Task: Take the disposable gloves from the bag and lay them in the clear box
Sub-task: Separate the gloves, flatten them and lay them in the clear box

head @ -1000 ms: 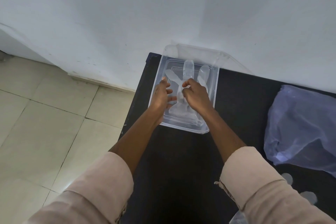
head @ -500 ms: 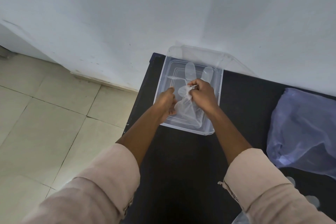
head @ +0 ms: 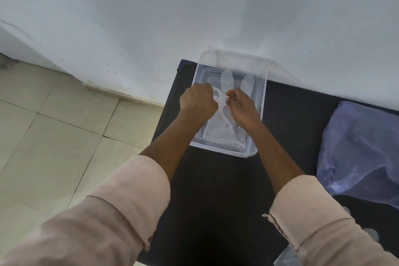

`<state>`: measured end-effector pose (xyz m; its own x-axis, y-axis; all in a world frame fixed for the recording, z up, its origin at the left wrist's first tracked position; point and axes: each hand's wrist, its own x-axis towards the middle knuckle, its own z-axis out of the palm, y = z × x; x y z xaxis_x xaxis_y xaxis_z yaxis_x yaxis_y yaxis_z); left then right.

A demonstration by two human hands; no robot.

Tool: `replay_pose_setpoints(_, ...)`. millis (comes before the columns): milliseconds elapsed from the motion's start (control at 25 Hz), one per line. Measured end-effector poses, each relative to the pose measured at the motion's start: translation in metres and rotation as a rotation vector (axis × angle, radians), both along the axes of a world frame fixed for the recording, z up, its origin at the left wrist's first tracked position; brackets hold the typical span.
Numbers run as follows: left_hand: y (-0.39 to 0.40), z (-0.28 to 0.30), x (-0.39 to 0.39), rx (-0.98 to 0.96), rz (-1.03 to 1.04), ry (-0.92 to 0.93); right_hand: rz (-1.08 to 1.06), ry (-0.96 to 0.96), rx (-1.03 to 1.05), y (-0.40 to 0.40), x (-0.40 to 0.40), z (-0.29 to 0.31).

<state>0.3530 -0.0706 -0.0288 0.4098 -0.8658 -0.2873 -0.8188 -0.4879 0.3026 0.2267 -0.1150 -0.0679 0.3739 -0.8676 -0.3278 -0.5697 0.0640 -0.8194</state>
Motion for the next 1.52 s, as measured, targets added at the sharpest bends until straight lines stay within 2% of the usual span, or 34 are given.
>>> replay_pose_setpoints(200, 0.006, 0.009, 0.006, 0.084, -0.141, -0.174, 0.215, 0.141, -0.068, 0.001, -0.002, 0.006)
replay_pose_setpoints(320, 0.011, 0.013, 0.005, 0.041, -0.194, -0.194, 0.399, 0.231, -0.194, 0.004, -0.004, 0.010)
replay_pose_setpoints(400, 0.015, 0.019, 0.010, -0.059, -0.183, -0.217, 0.505, 0.310, -0.229, 0.008, -0.007, 0.011)
replay_pose_setpoints(520, 0.026, 0.022, 0.011, -0.142, -0.278, -0.096, 0.701, 0.451, -0.183, 0.017, -0.009, 0.009)
replay_pose_setpoints(600, 0.033, 0.018, 0.005, 0.051, -0.425, 0.083, 0.817, 0.506, -0.051, 0.025, -0.007, 0.008)
replay_pose_setpoints(680, 0.038, 0.008, 0.001, 0.305, -0.530, 0.127, 0.860, 0.528, 0.020, 0.031, -0.008, 0.008)
replay_pose_setpoints(760, 0.041, -0.001, 0.001, 0.412, -0.543, 0.086, 0.756, 0.544, -0.113, 0.025, -0.009, 0.012)
replay_pose_setpoints(840, 0.043, -0.005, 0.000, 0.437, -0.582, 0.032, 0.530, 0.554, -0.304, 0.016, -0.008, 0.018)
replay_pose_setpoints(880, 0.044, -0.006, -0.002, 0.449, -0.604, -0.003, 0.421, 0.523, -0.329, 0.012, -0.006, 0.020)
replay_pose_setpoints(960, 0.045, -0.006, -0.007, 0.485, -0.624, -0.063, 0.321, 0.459, -0.221, 0.009, 0.003, 0.020)
replay_pose_setpoints(1080, 0.044, -0.006, -0.010, 0.550, -0.618, -0.073, 0.305, 0.450, -0.022, 0.014, 0.010, 0.011)
replay_pose_setpoints(1320, 0.043, -0.008, -0.009, 0.586, -0.554, -0.044, 0.034, 0.395, -0.028, 0.023, 0.010, 0.009)
replay_pose_setpoints(1520, 0.045, -0.010, -0.010, 0.480, -0.564, -0.048, 0.069, 0.292, -0.042, 0.029, 0.011, 0.006)
